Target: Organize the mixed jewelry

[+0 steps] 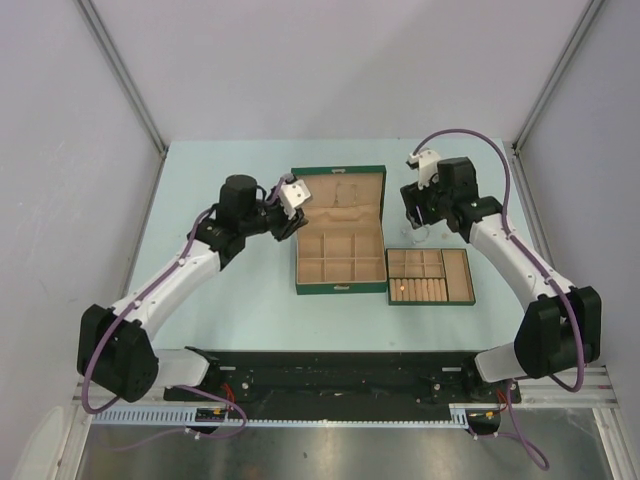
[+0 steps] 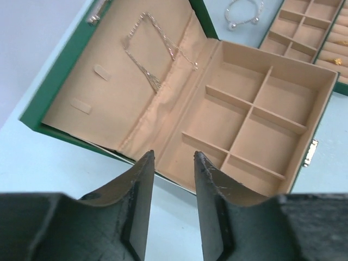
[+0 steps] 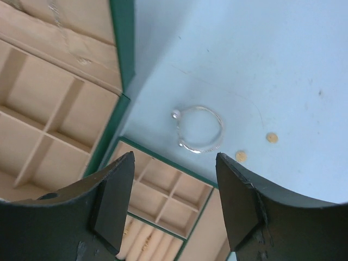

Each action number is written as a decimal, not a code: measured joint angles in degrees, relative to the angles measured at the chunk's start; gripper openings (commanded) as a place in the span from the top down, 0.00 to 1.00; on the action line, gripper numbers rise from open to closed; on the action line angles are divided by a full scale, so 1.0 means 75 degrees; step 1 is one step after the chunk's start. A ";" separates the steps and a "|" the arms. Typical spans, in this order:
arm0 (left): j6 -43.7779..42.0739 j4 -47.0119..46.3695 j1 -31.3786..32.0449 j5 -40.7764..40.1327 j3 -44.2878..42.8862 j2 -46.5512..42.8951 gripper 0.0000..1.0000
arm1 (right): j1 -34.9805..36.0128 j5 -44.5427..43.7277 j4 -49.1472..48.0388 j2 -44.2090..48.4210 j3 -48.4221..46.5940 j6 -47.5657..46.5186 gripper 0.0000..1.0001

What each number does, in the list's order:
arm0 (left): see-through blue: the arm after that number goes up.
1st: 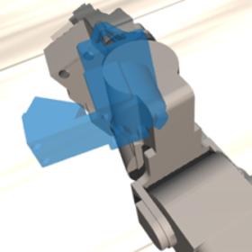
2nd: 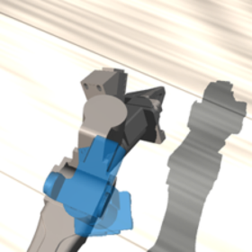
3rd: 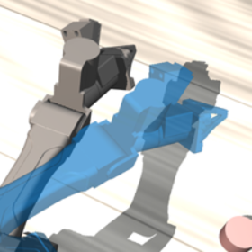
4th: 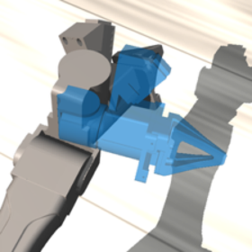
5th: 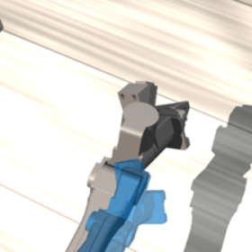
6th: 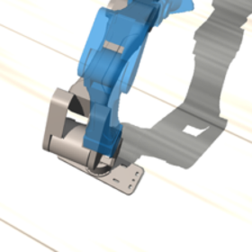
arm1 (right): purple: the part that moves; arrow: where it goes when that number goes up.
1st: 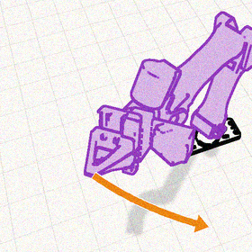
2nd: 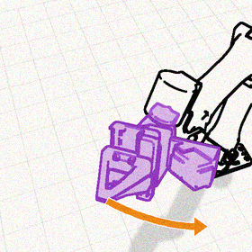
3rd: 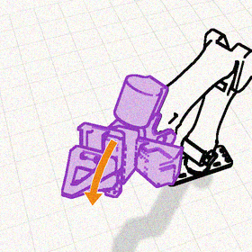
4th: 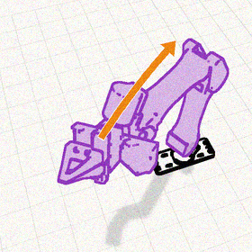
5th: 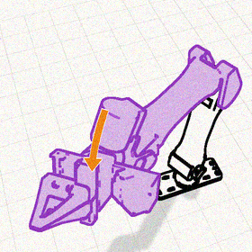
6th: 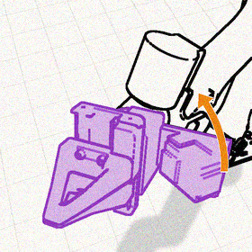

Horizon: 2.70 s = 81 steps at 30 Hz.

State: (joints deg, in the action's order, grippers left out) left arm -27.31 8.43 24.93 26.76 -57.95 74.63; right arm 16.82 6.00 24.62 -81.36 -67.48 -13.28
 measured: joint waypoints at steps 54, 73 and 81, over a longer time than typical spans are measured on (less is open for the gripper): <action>0.0055 -0.0207 0.0000 -0.0609 0.1451 -0.0259 0.03 | -0.0041 -0.0714 -0.0938 -0.2967 0.0105 -0.0720 0.44; 0.0058 -0.0207 0.0000 -0.0627 0.1504 -0.0323 0.02 | -0.0128 -0.0699 -0.0997 -0.3366 0.0105 -0.0729 0.63; 0.0058 -0.0204 0.0000 -0.0635 0.1515 -0.0391 0.03 | -0.0312 -0.0580 -0.1049 -0.3421 0.0105 -0.0717 0.74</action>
State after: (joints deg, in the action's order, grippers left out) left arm -26.87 6.90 24.93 22.00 -46.59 71.70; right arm 14.48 1.65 16.75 -107.02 -66.70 -18.65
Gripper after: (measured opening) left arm 0.974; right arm 0.296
